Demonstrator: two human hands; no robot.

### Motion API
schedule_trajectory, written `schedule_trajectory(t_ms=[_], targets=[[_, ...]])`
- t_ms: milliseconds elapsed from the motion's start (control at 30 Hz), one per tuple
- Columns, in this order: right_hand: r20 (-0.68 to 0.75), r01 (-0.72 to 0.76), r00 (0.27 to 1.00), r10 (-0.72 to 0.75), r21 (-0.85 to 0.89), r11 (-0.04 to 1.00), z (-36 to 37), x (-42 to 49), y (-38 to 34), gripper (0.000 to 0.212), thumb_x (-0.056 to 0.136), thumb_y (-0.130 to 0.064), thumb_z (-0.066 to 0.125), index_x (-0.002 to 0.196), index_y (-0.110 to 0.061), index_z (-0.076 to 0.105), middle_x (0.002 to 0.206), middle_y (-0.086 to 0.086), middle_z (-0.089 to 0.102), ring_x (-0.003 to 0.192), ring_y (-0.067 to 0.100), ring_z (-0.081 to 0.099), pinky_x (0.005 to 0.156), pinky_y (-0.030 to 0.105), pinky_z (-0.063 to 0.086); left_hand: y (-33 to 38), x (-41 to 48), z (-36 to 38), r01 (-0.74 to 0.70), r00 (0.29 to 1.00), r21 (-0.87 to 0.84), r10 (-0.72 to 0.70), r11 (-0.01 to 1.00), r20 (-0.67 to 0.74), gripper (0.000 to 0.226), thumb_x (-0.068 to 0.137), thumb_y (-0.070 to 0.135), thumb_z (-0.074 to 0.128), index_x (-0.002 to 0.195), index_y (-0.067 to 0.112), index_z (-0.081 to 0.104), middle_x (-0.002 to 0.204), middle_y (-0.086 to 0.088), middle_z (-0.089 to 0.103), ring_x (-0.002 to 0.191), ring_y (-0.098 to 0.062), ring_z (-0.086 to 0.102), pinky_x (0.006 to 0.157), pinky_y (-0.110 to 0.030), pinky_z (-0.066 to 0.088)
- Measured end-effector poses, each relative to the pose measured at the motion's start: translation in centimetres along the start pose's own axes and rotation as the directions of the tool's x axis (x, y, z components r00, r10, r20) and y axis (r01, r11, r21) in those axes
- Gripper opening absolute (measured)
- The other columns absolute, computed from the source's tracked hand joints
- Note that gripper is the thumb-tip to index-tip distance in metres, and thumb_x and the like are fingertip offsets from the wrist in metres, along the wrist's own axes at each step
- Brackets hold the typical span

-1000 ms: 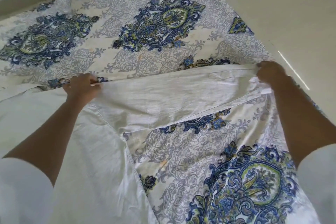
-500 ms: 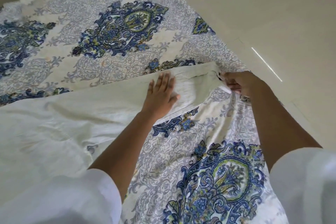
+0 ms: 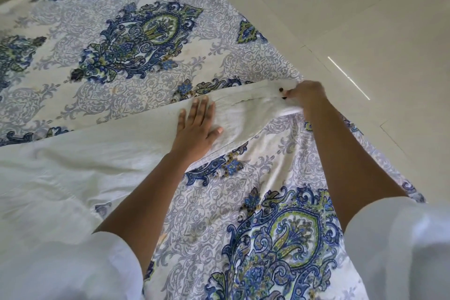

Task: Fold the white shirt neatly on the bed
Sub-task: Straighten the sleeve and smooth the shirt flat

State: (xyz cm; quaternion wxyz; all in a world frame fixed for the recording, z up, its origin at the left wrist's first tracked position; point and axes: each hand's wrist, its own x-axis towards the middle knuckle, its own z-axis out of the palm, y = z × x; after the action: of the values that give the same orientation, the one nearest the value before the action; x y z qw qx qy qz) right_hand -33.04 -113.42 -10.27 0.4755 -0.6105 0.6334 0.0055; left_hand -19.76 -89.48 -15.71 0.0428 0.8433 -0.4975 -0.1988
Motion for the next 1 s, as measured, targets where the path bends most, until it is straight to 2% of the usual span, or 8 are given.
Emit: schedule_trajectory(t_ms=[167, 267, 367, 433, 567, 667, 800, 1000], targets=[[-0.29, 0.103, 0.926, -0.242, -0.424, 0.9, -0.2, 0.5, -0.7, 0.024, 0.087, -0.015, 0.06, 0.111, -0.01, 0.061, 0.117, 0.011, 0.062, 0.112, 0.029, 0.054, 0.099, 0.038, 0.034, -0.7, -0.8, -0.6, 0.048, 0.997, 0.026, -0.046, 0.999, -0.055, 0.068, 0.097, 0.05, 0.02, 0.148, 0.018, -0.011, 0.157, -0.002, -0.015, 0.145, -0.018, -0.014, 0.114, -0.042, -0.012], [-0.394, 0.004, 0.892, -0.221, -0.484, 0.875, 1.3, 0.2, 0.0, 0.03, 0.089, -0.008, 0.047, 0.117, -0.008, 0.055, 0.118, 0.013, 0.061, 0.116, 0.03, 0.048, 0.097, 0.04, 0.029, -1.4, -1.2, 0.1, 0.093, 0.993, 0.114, -0.084, 0.989, -0.083, 0.076, 0.083, 0.061, -0.003, 0.148, 0.022, -0.013, 0.157, 0.0, -0.015, 0.145, -0.02, -0.013, 0.114, -0.044, -0.012], [-0.51, 0.029, 0.786, -0.35, -0.535, 0.845, 3.6, -1.9, 0.5, 0.04, 0.085, -0.006, 0.042, 0.124, -0.003, 0.047, 0.125, 0.017, 0.052, 0.122, 0.031, 0.04, 0.103, 0.045, 0.026, -1.3, -1.1, 0.7, 0.113, 0.992, 0.121, -0.105, 0.986, -0.065, 0.069, 0.093, 0.058, 0.009, 0.148, 0.022, -0.013, 0.157, -0.001, -0.017, 0.145, -0.02, -0.015, 0.114, -0.045, -0.012], [-0.426, 0.266, 0.719, -0.549, -0.561, 0.784, 7.4, -4.4, 1.1, 0.043, 0.086, -0.008, 0.039, 0.128, 0.0, 0.043, 0.13, 0.018, 0.047, 0.123, 0.032, 0.04, 0.106, 0.044, 0.028, -1.1, -1.0, 0.3, 0.096, 0.995, 0.1, -0.093, 0.99, -0.035, 0.065, 0.098, 0.05, 0.017, 0.148, 0.02, -0.013, 0.157, -0.002, -0.018, 0.145, -0.021, -0.016, 0.115, -0.047, -0.01], [0.167, 0.777, 0.569, -0.805, -0.431, 0.459, 16.3, -10.0, 3.0, 0.054, 0.091, -0.021, 0.029, 0.14, 0.001, 0.035, 0.145, 0.019, 0.039, 0.136, 0.031, 0.035, 0.112, 0.038, 0.025, -2.9, -3.5, -1.6, 0.113, 0.993, -0.039, -0.113, 0.993, -0.014, 0.062, 0.094, 0.042, 0.009, 0.15, 0.015, 0.001, 0.159, -0.002, -0.004, 0.146, -0.016, -0.004, 0.118, -0.043, -0.002], [0.198, 0.711, 0.578, -0.792, -0.598, 0.37, 15.3, -8.5, 5.3, 0.058, 0.094, -0.03, 0.019, 0.144, -0.003, 0.028, 0.151, 0.014, 0.029, 0.14, 0.028, 0.028, 0.114, 0.041, 0.016, -6.9, -9.3, -1.2, 0.218, 0.961, -0.057, -0.225, 0.974, -0.159, 0.063, 0.091, 0.035, 0.009, 0.149, 0.01, 0.011, 0.158, -0.007, 0.01, 0.146, -0.022, 0.009, 0.116, -0.038, 0.001], [-0.103, 0.42, 0.791, -0.603, -0.625, 0.658, 14.7, -8.8, 4.7, 0.057, 0.097, -0.026, 0.024, 0.146, 0.003, 0.015, 0.155, 0.02, 0.015, 0.145, 0.031, 0.013, 0.117, 0.045, 0.007, -12.9, -18.1, -0.3, 0.365, 0.855, -0.06, -0.36, 0.929, -0.374, 0.06, 0.093, 0.031, 0.025, 0.144, -0.001, 0.025, 0.152, -0.019, 0.025, 0.141, -0.031, 0.024, 0.115, -0.043, 0.018], [0.436, 0.838, 0.453, -0.778, -0.506, 0.204, 26.6, -20.0, 3.6, 0.055, 0.089, -0.026, 0.032, 0.135, 0.002, 0.043, 0.14, 0.02, 0.045, 0.129, 0.036, 0.045, 0.101, 0.052, 0.037, -12.4, -23.5, 2.8, 0.223, 0.94, 0.019, -0.21, 0.975, -0.27, 0.056, 0.089, 0.024, 0.038, 0.138, -0.003, 0.038, 0.145, -0.019, 0.039, 0.134, -0.028, 0.039, 0.113, -0.035, 0.023]])
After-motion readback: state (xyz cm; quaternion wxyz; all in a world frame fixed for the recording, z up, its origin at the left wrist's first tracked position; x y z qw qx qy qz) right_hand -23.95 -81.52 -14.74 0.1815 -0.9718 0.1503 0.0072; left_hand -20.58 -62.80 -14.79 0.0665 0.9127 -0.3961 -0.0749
